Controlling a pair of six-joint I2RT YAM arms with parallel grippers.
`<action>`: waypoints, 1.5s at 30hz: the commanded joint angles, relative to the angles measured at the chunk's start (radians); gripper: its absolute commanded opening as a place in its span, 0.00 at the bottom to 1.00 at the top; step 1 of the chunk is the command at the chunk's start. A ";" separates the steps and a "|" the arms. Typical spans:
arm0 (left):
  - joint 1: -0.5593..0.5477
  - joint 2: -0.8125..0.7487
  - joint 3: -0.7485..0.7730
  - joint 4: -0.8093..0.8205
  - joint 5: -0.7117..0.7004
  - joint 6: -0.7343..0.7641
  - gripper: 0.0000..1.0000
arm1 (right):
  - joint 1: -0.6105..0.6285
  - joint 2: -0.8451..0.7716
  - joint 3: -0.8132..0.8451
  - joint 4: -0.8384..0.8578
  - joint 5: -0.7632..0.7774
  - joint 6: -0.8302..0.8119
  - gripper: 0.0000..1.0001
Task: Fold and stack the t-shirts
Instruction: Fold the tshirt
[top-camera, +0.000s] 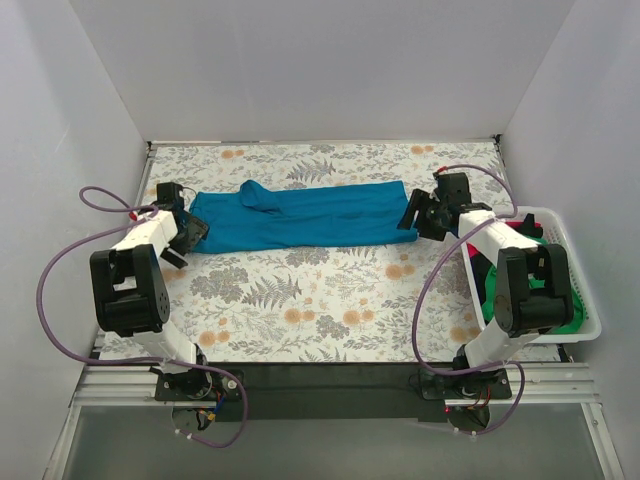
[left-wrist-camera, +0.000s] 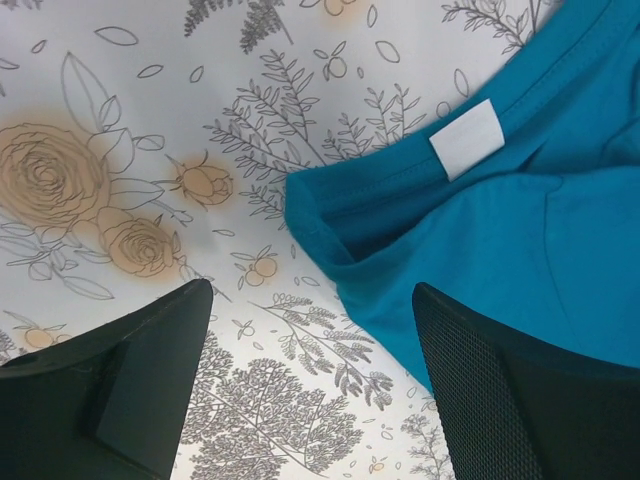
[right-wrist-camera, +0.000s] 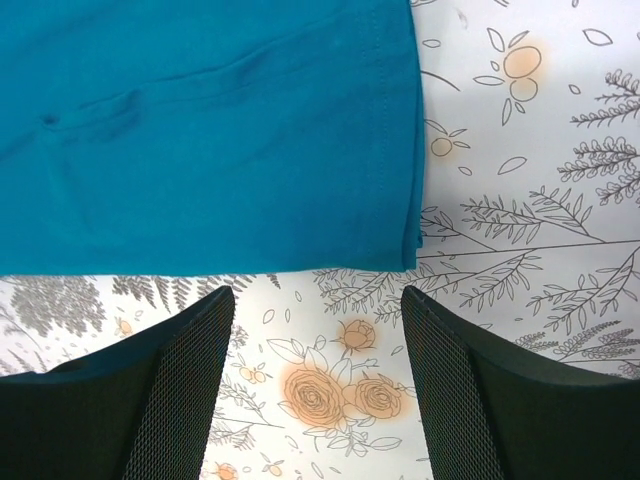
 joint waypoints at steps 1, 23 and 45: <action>0.007 0.003 0.028 0.050 0.023 -0.022 0.80 | -0.014 0.015 -0.023 0.048 -0.020 0.103 0.74; 0.045 0.001 -0.084 0.142 0.038 0.021 0.43 | -0.065 0.124 -0.094 0.154 -0.003 0.203 0.64; 0.147 -0.120 -0.176 0.057 0.000 0.029 0.01 | -0.129 -0.015 -0.117 -0.026 0.084 0.044 0.01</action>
